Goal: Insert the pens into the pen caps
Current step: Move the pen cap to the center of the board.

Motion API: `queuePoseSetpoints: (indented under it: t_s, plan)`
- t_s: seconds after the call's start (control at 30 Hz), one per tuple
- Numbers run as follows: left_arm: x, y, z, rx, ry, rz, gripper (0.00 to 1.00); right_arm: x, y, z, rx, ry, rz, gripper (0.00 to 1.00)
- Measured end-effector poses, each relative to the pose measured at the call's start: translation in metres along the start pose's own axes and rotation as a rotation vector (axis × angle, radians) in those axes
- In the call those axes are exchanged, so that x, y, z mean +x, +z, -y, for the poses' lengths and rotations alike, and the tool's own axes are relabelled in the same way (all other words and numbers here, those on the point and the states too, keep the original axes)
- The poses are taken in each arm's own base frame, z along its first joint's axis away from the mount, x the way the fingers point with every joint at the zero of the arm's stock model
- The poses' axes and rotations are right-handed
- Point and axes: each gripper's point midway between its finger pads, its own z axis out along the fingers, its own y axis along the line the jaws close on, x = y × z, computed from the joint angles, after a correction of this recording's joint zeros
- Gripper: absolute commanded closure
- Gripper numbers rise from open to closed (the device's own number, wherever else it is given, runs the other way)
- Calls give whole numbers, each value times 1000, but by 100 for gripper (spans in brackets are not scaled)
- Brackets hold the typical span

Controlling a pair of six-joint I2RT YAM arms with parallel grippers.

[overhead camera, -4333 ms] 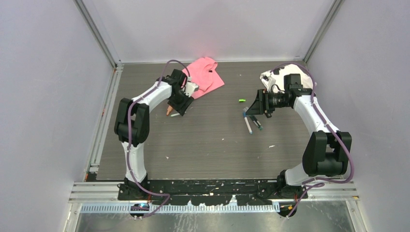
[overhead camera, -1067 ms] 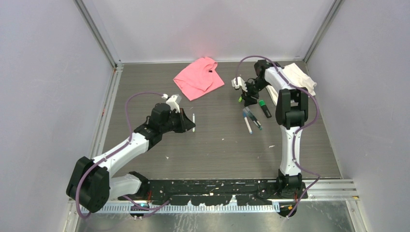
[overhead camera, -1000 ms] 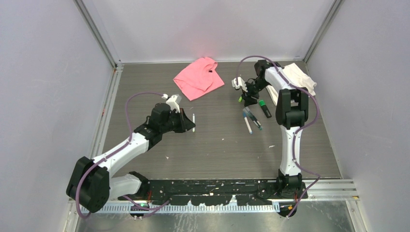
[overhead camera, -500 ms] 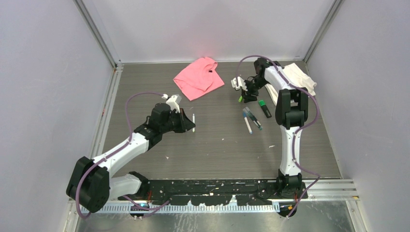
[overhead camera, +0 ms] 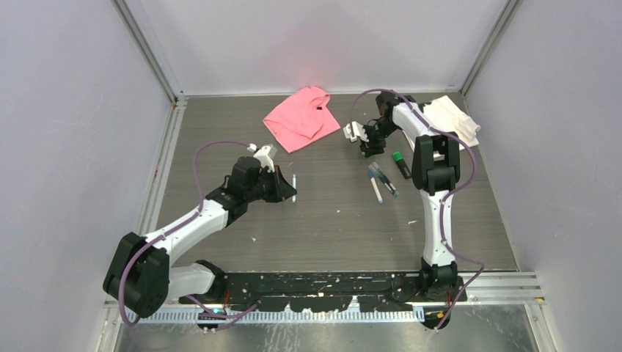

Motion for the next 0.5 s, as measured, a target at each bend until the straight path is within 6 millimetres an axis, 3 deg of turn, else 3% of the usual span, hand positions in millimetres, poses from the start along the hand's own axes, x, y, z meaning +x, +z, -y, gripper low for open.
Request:
queuePoseSetpoints:
  t_s: [0.3, 0.4, 0.5]
  plan:
    - [0, 0, 0, 2, -2, -1, 99, 2, 1, 8, 1, -11, -24, 76]
    - [0, 0, 1, 2, -2, 0, 99, 2, 2, 7, -2, -13, -29, 89]
    - [0, 0, 1, 2, -3, 0, 99, 1, 2, 7, -4, -16, -31, 92]
